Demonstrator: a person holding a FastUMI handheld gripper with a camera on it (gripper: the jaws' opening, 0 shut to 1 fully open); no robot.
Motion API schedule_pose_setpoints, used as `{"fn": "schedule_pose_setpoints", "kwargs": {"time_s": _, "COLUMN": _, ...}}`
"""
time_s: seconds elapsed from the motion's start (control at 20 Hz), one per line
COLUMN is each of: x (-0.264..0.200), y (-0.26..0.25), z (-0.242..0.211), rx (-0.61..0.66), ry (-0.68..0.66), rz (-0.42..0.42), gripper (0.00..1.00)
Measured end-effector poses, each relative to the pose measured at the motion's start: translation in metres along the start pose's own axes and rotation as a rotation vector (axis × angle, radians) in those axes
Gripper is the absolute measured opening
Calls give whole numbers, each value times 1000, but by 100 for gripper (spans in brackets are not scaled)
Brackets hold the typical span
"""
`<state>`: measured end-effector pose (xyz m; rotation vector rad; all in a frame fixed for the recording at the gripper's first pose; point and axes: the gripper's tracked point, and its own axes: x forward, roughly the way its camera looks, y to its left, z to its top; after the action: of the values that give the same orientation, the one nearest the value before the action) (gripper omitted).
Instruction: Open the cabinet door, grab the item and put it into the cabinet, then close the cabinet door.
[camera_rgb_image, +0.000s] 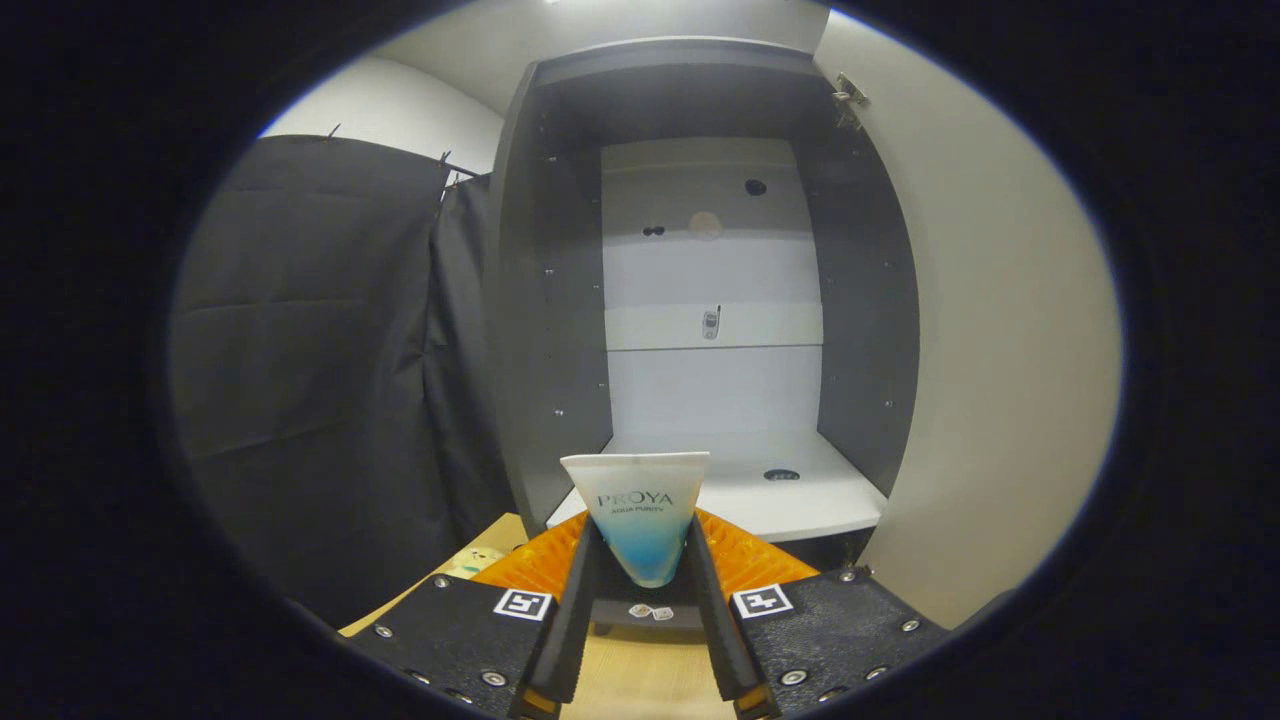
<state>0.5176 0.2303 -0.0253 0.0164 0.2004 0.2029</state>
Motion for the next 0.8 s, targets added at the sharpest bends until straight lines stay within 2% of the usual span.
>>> {"fn": "schedule_pose_setpoints", "kwargs": {"time_s": 0.4, "x": 83, "y": -21, "z": 37, "rx": 57, "ry": 30, "rz": -52, "gripper": 51}}
{"fn": "schedule_pose_setpoints", "kwargs": {"time_s": 0.8, "x": 148, "y": -31, "z": 7, "rx": 34, "ry": 170, "rz": -109, "gripper": 51}}
